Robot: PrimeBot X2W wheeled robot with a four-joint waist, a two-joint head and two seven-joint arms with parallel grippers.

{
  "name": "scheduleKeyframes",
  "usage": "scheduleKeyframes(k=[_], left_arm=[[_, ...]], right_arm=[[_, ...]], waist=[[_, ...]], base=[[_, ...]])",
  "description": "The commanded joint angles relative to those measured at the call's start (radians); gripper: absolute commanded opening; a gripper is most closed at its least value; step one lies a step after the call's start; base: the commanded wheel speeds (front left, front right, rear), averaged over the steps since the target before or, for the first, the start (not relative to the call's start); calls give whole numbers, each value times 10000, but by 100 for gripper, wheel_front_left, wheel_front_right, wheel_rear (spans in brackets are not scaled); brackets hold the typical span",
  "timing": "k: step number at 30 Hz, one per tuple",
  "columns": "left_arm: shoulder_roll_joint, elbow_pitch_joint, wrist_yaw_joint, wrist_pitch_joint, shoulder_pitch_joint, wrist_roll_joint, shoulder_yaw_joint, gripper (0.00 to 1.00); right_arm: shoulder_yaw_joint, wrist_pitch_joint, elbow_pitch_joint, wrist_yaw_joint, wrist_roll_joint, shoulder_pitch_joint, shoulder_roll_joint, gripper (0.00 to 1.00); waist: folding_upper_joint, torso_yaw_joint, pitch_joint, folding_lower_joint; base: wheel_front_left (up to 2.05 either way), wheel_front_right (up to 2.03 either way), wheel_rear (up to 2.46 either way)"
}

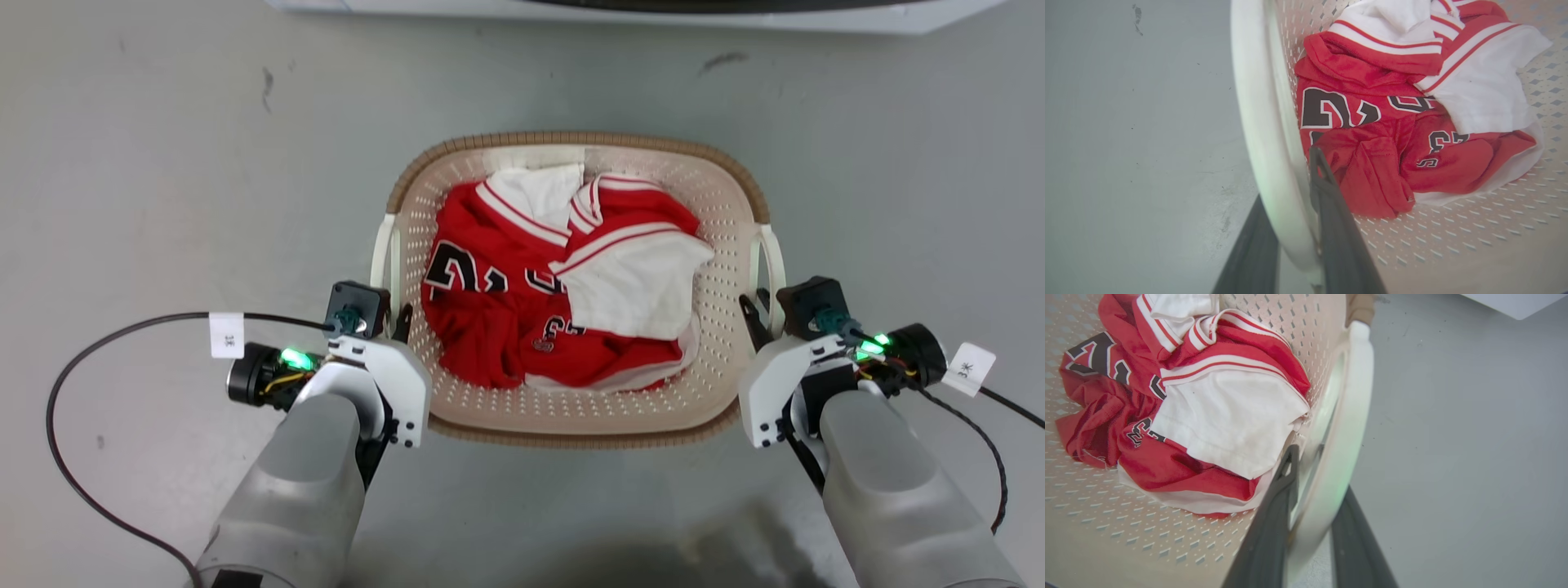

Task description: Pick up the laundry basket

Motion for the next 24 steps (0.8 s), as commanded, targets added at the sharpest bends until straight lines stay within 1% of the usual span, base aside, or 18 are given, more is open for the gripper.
scheduleKeyframes(k=[1,8,13,16,24], left_arm=[[70,41,-63,-10,102,-49,-68,0],[40,177,-120,330,657,-313,-237,0],[9,212,-136,761,1072,-588,-475,0],[-11,216,-142,1064,1354,-903,-834,0],[-43,-238,-147,1913,2128,-2349,-2277,0]], right_arm=[[75,-31,101,-3,-82,123,-76,0],[286,-35,630,-3,75,373,-77,0],[559,-32,1060,-3,225,530,-77,0],[790,6,1236,-3,399,659,-76,0],[1485,485,1487,-3,1025,1155,-42,0]], waist=[[0,30,-441,0],[0,96,-1657,0],[0,183,-2477,0],[0,241,-2940,0],[0,320,-4250,0]], base=[[0,0,0],[0,0,0],[0,0,0],[0,0,0],[0,0,0]])
